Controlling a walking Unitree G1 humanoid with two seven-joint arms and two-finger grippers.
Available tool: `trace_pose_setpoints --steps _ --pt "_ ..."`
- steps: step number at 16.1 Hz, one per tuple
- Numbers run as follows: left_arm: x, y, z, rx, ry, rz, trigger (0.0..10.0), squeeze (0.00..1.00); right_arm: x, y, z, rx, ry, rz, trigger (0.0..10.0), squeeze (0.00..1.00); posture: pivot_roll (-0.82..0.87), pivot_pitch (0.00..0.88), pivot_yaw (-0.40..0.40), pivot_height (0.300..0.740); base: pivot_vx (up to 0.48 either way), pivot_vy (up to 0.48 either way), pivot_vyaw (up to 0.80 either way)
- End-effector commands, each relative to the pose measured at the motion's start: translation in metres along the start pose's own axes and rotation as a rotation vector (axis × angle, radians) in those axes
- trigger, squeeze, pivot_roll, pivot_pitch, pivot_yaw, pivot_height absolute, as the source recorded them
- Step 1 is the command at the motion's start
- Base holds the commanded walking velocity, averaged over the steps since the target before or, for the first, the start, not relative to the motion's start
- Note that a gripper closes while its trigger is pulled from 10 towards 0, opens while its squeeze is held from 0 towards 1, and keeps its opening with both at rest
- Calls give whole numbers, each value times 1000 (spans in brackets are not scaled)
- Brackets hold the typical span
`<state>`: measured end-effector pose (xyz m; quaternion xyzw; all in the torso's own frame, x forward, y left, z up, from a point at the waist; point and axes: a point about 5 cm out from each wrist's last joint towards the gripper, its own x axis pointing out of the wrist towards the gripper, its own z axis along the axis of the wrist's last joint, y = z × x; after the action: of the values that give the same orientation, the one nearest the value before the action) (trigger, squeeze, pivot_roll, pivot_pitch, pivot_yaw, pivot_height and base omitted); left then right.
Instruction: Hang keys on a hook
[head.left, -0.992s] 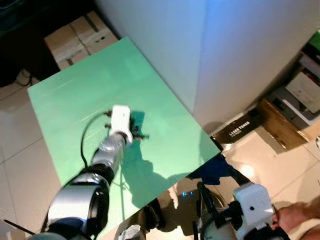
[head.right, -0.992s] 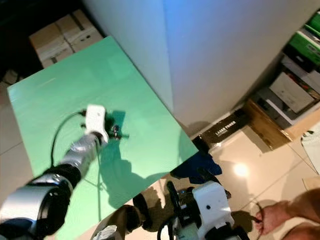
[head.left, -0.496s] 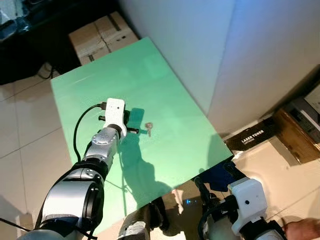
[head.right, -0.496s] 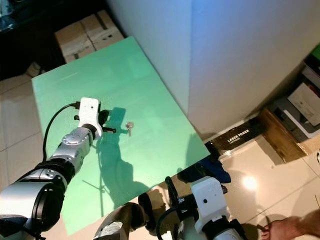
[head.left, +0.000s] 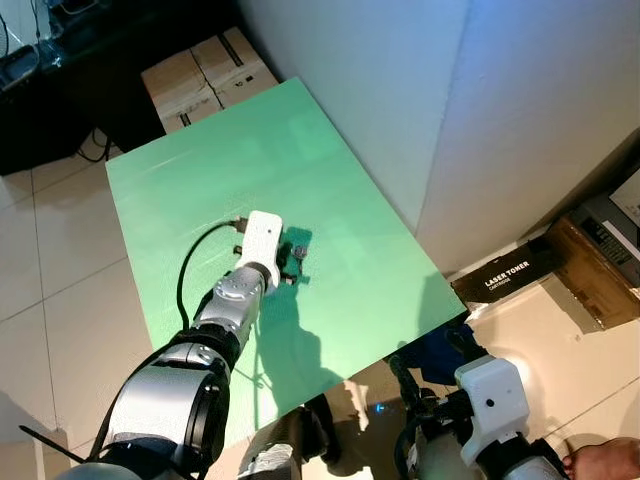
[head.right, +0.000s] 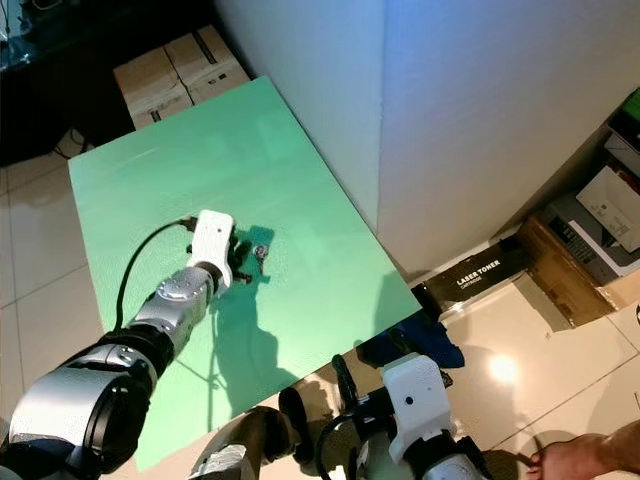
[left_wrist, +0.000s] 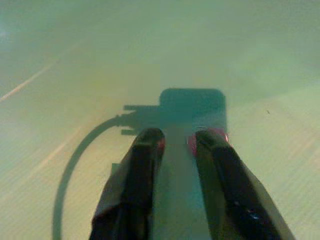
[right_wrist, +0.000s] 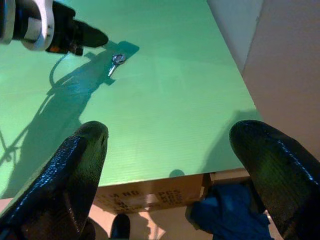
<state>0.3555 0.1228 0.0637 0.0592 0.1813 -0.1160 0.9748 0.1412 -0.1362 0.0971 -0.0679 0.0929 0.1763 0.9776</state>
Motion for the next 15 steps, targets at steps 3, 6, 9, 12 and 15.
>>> trace_pose_setpoints --steps 3,6,9,12,15 --pt "-5 -3 -24 28 95 4 10000 1000 -3 4 -3 13 12 1 10000 0 -420 239 228 740 0 0 0" --pt "-4 -7 -25 34 108 -3 10000 0 -4 7 -2 14 8 0 10000 0 -425 248 230 740 0 0 0" --pt "-3 -15 -24 27 109 -12 10000 0 -7 11 6 14 -11 0 10000 0 -438 268 235 740 0 0 0" --pt "-3 -22 -27 7 117 -23 10000 0 -17 15 13 15 -18 0 10000 0 -462 297 235 740 0 0 0" --pt "-3 -20 -26 -17 114 -4 10000 0 -26 17 14 16 -2 -10 10000 0 -486 318 234 740 0 0 0"
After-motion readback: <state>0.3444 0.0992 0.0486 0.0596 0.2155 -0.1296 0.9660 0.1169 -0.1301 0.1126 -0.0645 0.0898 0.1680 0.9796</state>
